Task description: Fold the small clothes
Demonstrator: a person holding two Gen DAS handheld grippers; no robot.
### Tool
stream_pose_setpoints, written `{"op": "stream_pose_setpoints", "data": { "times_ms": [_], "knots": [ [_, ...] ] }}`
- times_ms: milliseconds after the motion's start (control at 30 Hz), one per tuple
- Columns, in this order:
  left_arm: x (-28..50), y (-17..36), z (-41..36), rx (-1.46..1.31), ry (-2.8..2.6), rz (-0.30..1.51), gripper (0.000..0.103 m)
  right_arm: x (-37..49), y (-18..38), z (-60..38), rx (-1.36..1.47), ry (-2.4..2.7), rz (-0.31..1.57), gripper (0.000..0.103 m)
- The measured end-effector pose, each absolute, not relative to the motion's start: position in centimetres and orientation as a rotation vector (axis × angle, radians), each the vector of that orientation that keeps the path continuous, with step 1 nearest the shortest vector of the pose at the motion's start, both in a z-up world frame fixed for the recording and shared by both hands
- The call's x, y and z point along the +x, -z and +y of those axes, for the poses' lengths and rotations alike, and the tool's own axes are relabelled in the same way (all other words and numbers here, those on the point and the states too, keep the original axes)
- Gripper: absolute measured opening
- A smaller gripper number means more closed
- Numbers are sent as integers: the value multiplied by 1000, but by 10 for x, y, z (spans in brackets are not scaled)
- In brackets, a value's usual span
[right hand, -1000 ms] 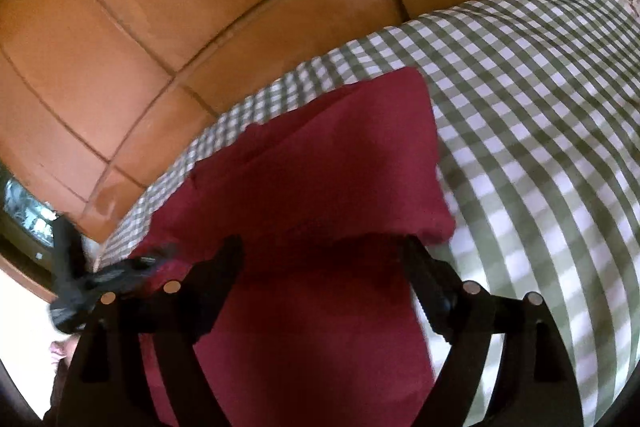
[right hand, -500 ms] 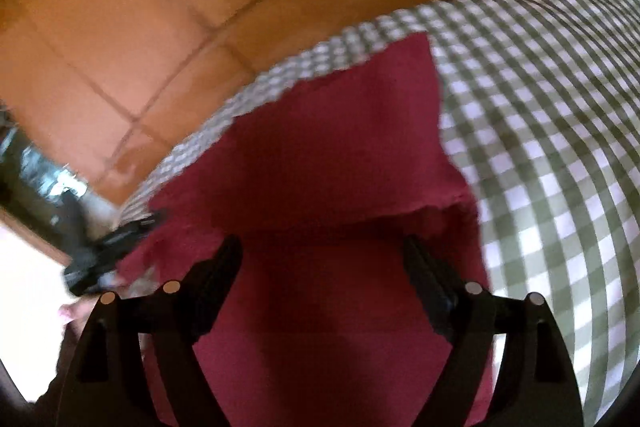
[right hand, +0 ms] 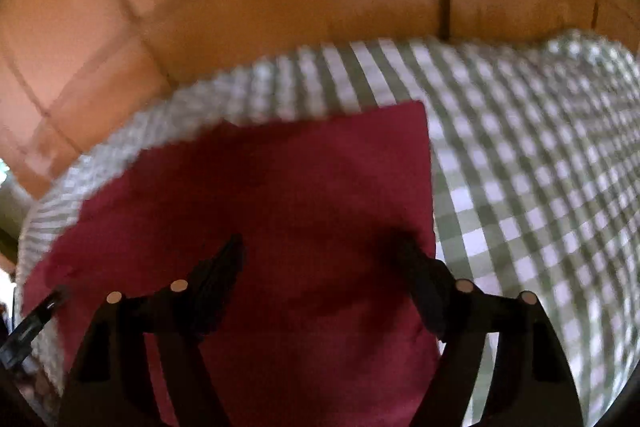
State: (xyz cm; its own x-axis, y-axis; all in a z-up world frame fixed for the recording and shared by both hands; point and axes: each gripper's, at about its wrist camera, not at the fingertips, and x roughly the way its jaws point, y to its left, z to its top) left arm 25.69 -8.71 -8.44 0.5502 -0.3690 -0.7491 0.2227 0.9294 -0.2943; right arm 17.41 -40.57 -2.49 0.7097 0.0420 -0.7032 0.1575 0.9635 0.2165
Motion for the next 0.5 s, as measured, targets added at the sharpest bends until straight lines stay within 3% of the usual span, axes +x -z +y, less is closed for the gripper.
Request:
{"op": "stream_pose_setpoints", "data": {
  "times_ms": [133, 267, 300, 367, 433, 467, 500],
  "knots": [
    [253, 93, -91, -159, 342, 910, 6, 171, 28, -387, 146, 112, 755, 82],
    [243, 88, -77, -222, 354, 920, 31, 151, 10, -376, 104, 149, 723, 82],
    [239, 85, -70, -241, 354, 910, 39, 139, 4, -370, 92, 139, 687, 87],
    [229, 79, -52, -278, 345, 886, 42, 112, -3, -357, 80, 108, 648, 93],
    [220, 73, -34, -309, 335, 872, 42, 87, -1, -344, 72, 66, 648, 93],
    [216, 71, -25, -314, 308, 864, 46, 74, 2, -338, 69, 50, 652, 93],
    [211, 68, -15, -313, 268, 853, 58, 69, 4, -334, 68, 37, 656, 93]
  ]
}}
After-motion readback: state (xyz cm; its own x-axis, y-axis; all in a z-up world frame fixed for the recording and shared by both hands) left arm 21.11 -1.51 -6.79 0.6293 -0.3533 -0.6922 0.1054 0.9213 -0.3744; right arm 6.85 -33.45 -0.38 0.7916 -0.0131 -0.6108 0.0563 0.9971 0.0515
